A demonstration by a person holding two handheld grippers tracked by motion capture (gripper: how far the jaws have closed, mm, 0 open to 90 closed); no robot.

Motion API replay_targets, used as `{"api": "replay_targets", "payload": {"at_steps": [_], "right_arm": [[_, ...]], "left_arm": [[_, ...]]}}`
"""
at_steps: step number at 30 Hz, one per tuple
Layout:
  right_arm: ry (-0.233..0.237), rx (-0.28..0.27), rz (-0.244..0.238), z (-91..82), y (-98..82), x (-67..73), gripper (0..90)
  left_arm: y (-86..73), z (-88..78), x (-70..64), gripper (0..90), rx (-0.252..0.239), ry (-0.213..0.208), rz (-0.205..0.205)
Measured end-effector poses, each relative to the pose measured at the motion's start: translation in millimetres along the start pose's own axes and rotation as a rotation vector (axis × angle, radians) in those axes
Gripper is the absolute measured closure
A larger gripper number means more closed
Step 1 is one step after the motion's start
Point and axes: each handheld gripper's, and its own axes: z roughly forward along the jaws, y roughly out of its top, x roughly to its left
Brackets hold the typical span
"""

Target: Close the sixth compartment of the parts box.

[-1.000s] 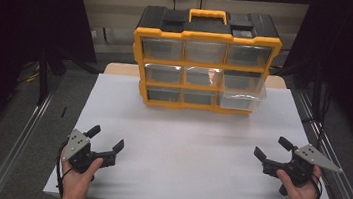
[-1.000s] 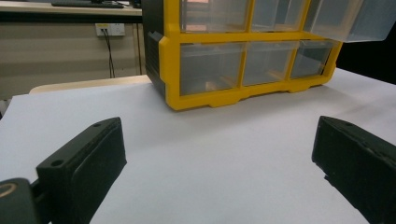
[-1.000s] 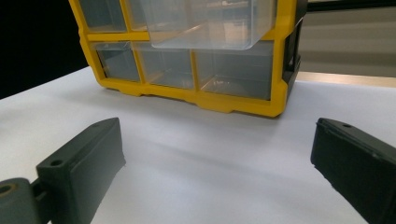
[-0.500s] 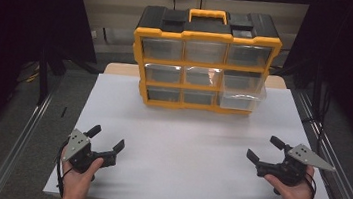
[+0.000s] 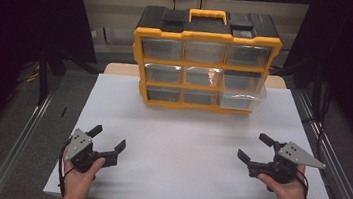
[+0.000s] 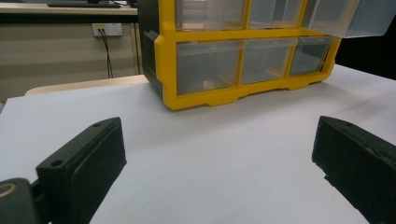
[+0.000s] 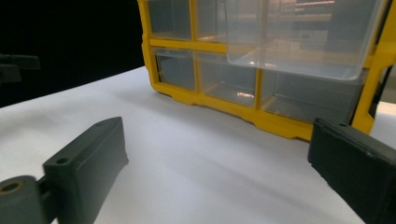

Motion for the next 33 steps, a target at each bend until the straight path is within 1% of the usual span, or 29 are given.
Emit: {"api": "replay_targets", "payload": {"at_steps": [1,2,3,4,5,6,8,9,11,12,13,19,20,21,22,24,25,26,27,28,29,30,31,32,33], "right_arm": [[-0.001,-0.006,0.003,0.8,0.8,0.7,5.4],[0.000,-0.017,0.019,2.4,1.9,2.3,5.3],[-0.001,-0.018,0.039,4.1,3.4,3.4,5.4],[0.005,-0.015,0.045,6.0,4.8,3.8,6.5],[0.009,-0.011,0.036,7.8,6.2,4.2,7.5],[0.009,-0.014,0.023,9.8,7.5,4.7,6.8],[0.006,-0.014,0.018,11.6,8.6,4.4,5.0],[0.017,-0.007,0.025,15.1,10.5,4.5,4.5],[0.021,-0.004,0.014,17.7,12.1,5.0,5.0],[0.021,-0.004,0.014,17.7,12.1,5.0,5.0],[0.035,-0.001,0.029,20.7,13.6,5.6,6.1],[0.050,0.002,0.032,27.1,20.1,7.6,9.5],[0.059,-0.003,0.034,30.9,22.7,8.5,11.7],[0.063,-0.001,0.019,32.3,23.8,7.9,12.1],[0.068,-0.003,0.015,34.7,24.9,7.8,13.4],[0.070,-0.009,0.019,38.7,26.7,7.8,16.1],[0.070,-0.009,0.019,38.7,26.7,7.8,16.1],[0.064,-0.015,0.017,42.1,27.1,7.2,21.7],[0.064,-0.015,0.017,42.1,27.1,7.2,21.7],[0.079,-0.009,0.011,43.7,26.9,6.1,23.8],[0.070,-0.007,0.012,46.4,26.4,5.9,24.6],[0.070,-0.007,0.012,46.4,26.4,5.9,24.6],[0.079,-0.001,0.008,47.0,26.6,4.9,27.9],[0.081,-0.003,0.008,47.2,27.1,4.7,28.7],[0.074,-0.005,0.004,47.3,28.0,4.1,29.7]], "left_arm": [[-0.1,0.0,0.8,2.8,0.016,-0.002,0.007],[-0.7,1.0,0.2,2.8,0.012,-0.001,-0.007],[-0.7,1.0,0.2,2.8,0.012,-0.001,-0.007],[-1.3,2.1,-0.1,2.8,0.008,0.000,-0.002],[-1.3,2.1,-0.1,2.8,0.008,0.000,-0.002],[-1.2,1.4,0.1,2.8,0.018,0.000,0.010],[-1.2,1.1,0.2,2.8,0.020,0.000,0.015],[-1.3,1.4,0.1,2.8,0.015,0.004,0.009],[-1.3,1.8,0.1,2.9,0.012,0.006,0.005],[-1.3,1.8,0.1,2.9,0.012,0.006,0.005],[-0.9,1.5,0.2,2.8,0.011,0.004,0.006],[0.1,0.0,1.1,2.9,0.014,0.010,0.016],[0.1,-0.3,1.6,2.9,0.012,0.012,0.014],[0.1,-0.3,1.6,2.9,0.012,0.012,0.014],[0.1,-0.6,2.0,2.9,0.013,0.011,0.017],[0.2,-0.4,2.1,2.9,0.010,0.010,0.013],[0.2,-0.4,2.1,2.9,0.010,0.010,0.013],[0.2,-0.3,2.1,2.8,0.010,0.009,0.012],[0.2,-0.3,2.1,2.8,0.010,0.007,0.013],[0.3,-0.3,1.9,2.9,0.010,0.009,0.012],[0.2,-0.1,1.3,2.8,-0.004,0.004,-0.001],[0.2,-0.1,1.3,2.9,-0.004,0.004,-0.001],[0.3,-0.4,1.6,2.9,-0.002,0.009,0.002],[0.3,-0.4,1.6,2.9,-0.002,0.009,0.002],[0.5,-1.3,3.5,2.8,0.005,0.006,0.017]]}}
